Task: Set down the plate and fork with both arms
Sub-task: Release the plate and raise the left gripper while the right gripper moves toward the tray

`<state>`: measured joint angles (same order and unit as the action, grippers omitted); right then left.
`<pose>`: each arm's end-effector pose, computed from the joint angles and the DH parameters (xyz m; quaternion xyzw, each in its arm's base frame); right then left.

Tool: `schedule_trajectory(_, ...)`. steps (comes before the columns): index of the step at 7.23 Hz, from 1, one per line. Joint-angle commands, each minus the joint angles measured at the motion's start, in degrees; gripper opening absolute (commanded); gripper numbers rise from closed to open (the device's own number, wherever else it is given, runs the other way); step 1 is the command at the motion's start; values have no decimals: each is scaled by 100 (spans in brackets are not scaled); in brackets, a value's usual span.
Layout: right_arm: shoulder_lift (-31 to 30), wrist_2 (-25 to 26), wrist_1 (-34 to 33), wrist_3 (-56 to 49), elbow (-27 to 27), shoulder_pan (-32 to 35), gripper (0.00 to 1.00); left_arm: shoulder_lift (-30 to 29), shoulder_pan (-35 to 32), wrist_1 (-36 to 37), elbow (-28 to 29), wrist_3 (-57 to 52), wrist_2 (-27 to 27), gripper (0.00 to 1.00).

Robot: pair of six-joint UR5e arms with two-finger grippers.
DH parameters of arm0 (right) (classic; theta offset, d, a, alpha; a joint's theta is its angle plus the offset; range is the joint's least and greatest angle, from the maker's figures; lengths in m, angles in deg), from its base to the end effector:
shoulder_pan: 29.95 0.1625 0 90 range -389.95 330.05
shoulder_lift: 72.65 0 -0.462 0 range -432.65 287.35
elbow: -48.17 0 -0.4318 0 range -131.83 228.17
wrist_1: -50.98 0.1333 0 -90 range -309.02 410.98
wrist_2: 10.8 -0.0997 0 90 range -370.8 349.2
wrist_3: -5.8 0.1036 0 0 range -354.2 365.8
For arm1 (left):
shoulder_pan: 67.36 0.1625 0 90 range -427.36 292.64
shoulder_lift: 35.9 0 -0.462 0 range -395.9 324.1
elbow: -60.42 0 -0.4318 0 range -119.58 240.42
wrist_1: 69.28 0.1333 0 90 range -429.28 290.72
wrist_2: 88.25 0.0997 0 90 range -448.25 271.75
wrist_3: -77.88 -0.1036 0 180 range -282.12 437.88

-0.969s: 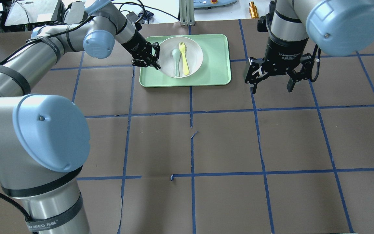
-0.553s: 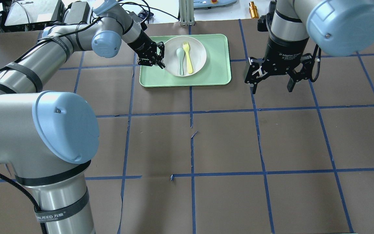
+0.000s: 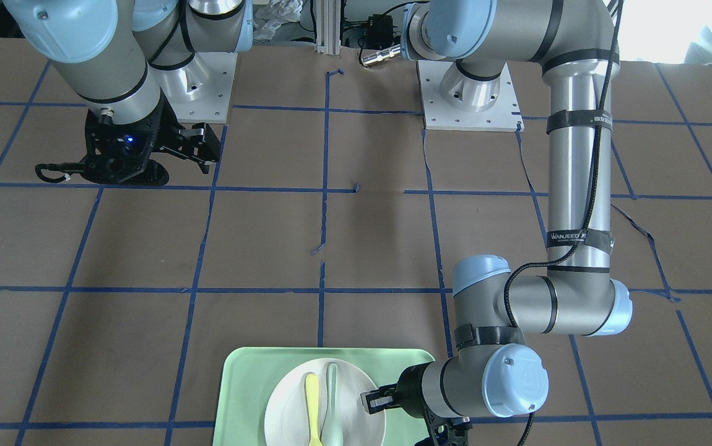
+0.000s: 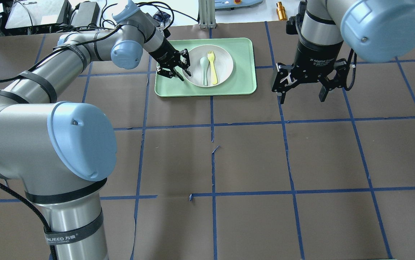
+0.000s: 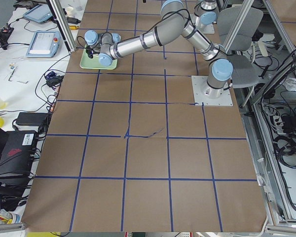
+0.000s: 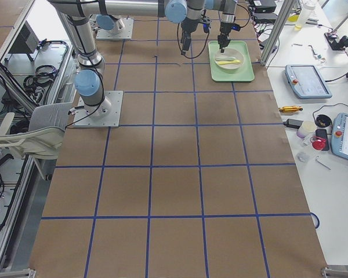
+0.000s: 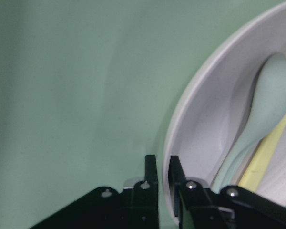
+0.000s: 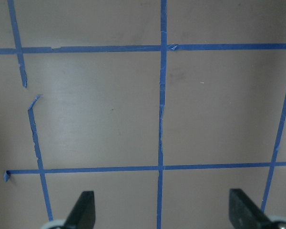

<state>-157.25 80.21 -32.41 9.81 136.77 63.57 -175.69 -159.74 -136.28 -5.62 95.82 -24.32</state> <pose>0.1652 -0.5440 0.4722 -0.0034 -0.9957 -0.0917 0.0148 -0.2134 -0.8283 0.1748 0.1374 -0.9642 -0.0635 0.2177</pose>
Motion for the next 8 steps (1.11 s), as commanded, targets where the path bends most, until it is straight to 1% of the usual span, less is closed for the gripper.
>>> schedule_trajectory(1, -4, 4, -19, 29, -9, 8, 100, 240, -51, -15, -40, 0, 101, 100)
schedule_trajectory(2, -4, -31, -45, 38, -18, 8, 100, 477, -60, -76, -101, 0, 528, 100)
schedule_trajectory(3, 13, -118, -54, 47, -36, 35, 100, 783, -112, -303, -276, -9, 1011, 100)
schedule_trajectory(4, 48, -128, -72, 91, -79, 43, 100, 1178, -130, -610, -565, -79, 1738, 100)
schedule_trajectory(5, 57, -119, -115, 100, -80, 44, 100, 1591, -122, -978, -933, -567, 2033, 100)
schedule_trajectory(6, 101, -128, -220, 100, -71, 52, 100, 2021, -113, -1513, -1198, -911, 2645, 100)
schedule_trajectory(7, 206, -119, -300, 187, -80, 70, 100, 2348, -95, -2423, -1192, -1071, 2947, 100)
schedule_trajectory(8, 285, -119, -466, 214, -80, 122, 100, 2716, -86, -3058, -1165, -1186, 2985, 100)
